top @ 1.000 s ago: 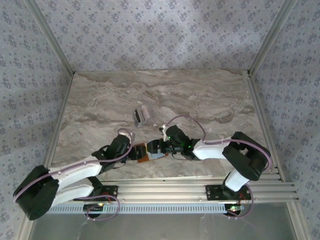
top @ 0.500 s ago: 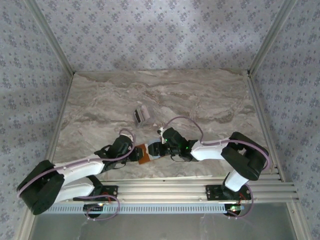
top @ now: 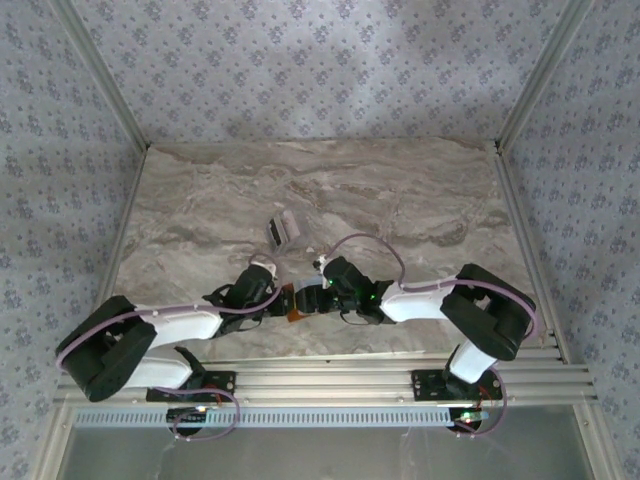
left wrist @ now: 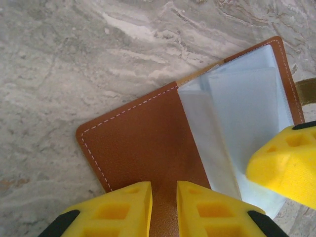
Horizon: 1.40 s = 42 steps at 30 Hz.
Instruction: Put the credit cards into the card holder
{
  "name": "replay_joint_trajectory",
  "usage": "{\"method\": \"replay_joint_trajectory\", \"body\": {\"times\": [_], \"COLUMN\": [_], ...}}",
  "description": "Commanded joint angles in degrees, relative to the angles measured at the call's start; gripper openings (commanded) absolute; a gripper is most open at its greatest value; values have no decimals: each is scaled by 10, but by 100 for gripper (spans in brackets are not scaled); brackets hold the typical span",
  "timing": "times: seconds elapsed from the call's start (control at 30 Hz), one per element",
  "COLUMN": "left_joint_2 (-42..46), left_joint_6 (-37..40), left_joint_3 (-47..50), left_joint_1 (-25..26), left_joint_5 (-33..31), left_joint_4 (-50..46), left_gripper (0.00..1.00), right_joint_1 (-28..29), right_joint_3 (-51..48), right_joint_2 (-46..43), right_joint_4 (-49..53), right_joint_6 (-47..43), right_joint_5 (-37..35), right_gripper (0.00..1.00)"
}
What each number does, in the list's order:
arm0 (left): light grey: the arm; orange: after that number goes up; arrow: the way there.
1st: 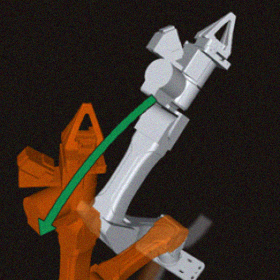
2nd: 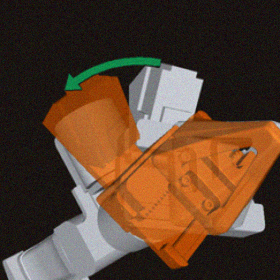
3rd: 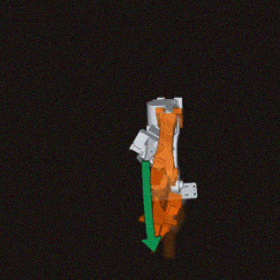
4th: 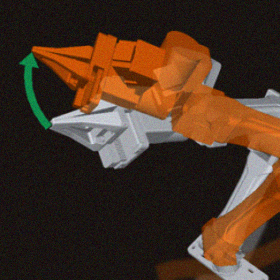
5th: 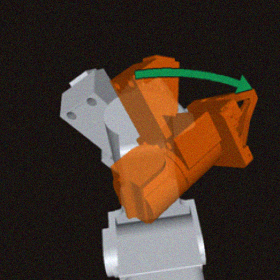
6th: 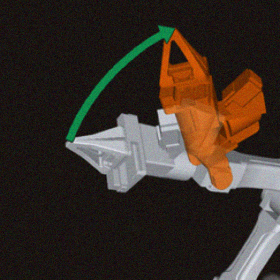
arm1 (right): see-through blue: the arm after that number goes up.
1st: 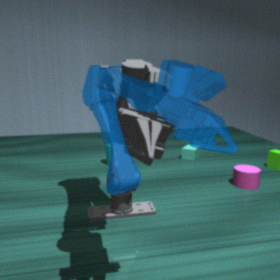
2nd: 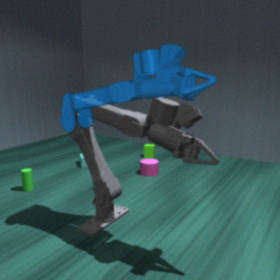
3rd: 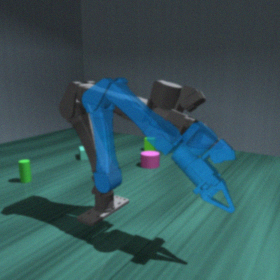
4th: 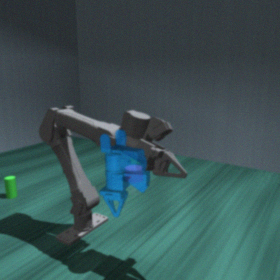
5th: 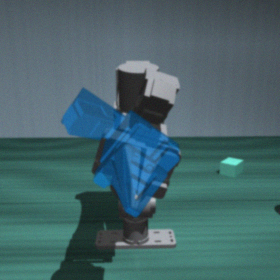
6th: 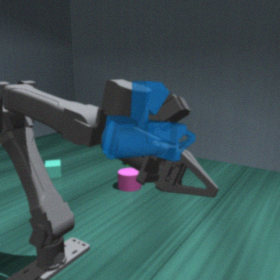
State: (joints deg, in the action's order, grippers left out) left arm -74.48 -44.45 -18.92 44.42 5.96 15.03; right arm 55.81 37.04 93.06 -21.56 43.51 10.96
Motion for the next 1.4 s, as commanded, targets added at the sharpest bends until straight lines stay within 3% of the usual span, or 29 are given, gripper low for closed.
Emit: {"method": "replay_joint_trajectory", "body": {"times": [0.0,0.23,0.6,0.73,1.37], "left_joint_2": [6,98,205,203,78], "left_joint_6": [-3,-1,-24,-27,-14], "left_joint_3": [-5,3,1,-8,-86], "left_joint_1": [4,0,-17,-33,-62], "left_joint_5": [0,-27,4,3,38], "left_joint_4": [-25,-97,-130,-139,-103], "left_gripper": [24,32,29,21,11], "right_joint_1": [1,-13,-13,-13,-12], "right_joint_3": [11,1,1,3,9], "right_joint_2": [22,52,71,71,78], "right_joint_4": [-9,-42,-44,-46,-38], "right_joint_6": [-5,12,20,21,17], "right_joint_5": [9,27,27,29,34], "right_gripper": [60,63,64,65,59]}}
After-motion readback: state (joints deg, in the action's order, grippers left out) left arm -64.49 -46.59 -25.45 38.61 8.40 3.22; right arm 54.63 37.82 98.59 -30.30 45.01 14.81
